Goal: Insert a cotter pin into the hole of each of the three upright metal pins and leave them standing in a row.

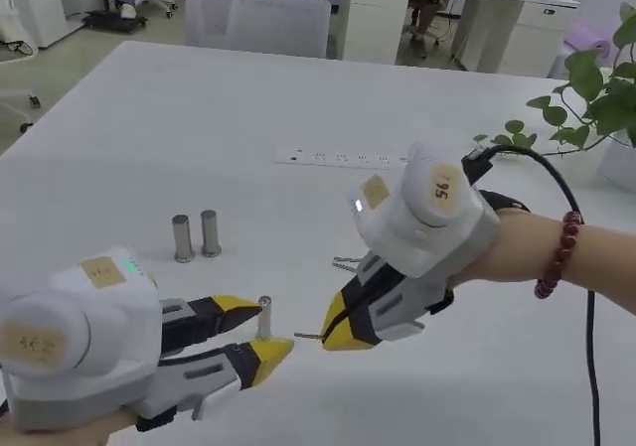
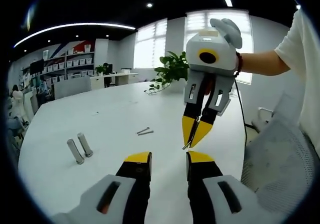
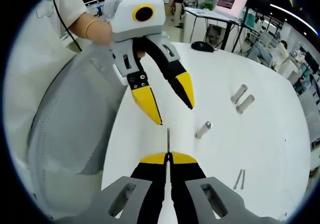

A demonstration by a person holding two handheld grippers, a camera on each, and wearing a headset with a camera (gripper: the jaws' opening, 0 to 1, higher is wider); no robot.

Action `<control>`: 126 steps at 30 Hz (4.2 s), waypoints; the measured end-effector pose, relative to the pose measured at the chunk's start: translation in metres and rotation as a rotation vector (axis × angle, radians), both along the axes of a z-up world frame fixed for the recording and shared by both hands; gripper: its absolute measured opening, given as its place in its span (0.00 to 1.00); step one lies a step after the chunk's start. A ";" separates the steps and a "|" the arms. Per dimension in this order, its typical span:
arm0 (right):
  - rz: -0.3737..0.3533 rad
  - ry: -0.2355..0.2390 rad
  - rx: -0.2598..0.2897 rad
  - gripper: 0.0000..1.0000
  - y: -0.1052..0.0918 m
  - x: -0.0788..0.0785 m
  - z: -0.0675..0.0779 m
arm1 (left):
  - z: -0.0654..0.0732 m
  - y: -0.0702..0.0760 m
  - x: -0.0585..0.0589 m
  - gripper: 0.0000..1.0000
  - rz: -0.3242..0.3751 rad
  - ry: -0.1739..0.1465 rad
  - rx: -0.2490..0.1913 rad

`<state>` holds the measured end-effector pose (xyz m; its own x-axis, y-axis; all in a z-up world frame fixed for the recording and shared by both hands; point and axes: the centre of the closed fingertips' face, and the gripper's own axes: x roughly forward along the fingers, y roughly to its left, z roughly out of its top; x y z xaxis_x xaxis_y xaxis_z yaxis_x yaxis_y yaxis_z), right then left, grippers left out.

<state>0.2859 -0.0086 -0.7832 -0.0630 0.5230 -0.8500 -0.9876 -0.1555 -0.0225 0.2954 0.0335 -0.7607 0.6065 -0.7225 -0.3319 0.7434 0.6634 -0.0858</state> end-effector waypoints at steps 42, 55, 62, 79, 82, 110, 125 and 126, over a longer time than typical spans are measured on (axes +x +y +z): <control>-0.043 -0.032 -0.052 0.03 0.012 0.055 -0.033 | -0.055 0.010 0.054 0.24 0.067 0.088 0.037; -0.044 -0.031 -0.068 0.03 0.015 0.062 -0.042 | -0.069 0.003 0.058 0.16 0.039 0.099 0.064; -0.040 -0.024 -0.068 0.03 0.018 0.063 -0.044 | -0.071 0.005 0.061 0.12 0.048 0.100 0.059; -0.021 -0.029 -0.084 0.03 0.022 0.064 -0.044 | -0.072 0.003 0.060 0.08 0.033 0.094 0.045; -0.008 -0.034 -0.097 0.03 0.022 0.064 -0.046 | -0.072 0.003 0.061 0.08 0.032 0.091 0.047; 0.040 -0.079 -0.141 0.03 0.028 0.066 -0.042 | -0.073 0.001 0.061 0.07 0.025 0.075 0.063; 0.041 -0.063 -0.107 0.03 0.041 0.063 -0.040 | -0.074 0.002 0.061 0.07 0.024 0.072 0.059; 0.039 -0.062 -0.106 0.03 0.041 0.063 -0.040 | -0.074 0.002 0.061 0.07 0.024 0.073 0.057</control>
<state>0.3489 0.0327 -0.8236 -0.0275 0.4280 -0.9033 -0.9779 -0.1990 -0.0645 0.3566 0.0350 -0.8352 0.5963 -0.6864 -0.4163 0.7200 0.6866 -0.1007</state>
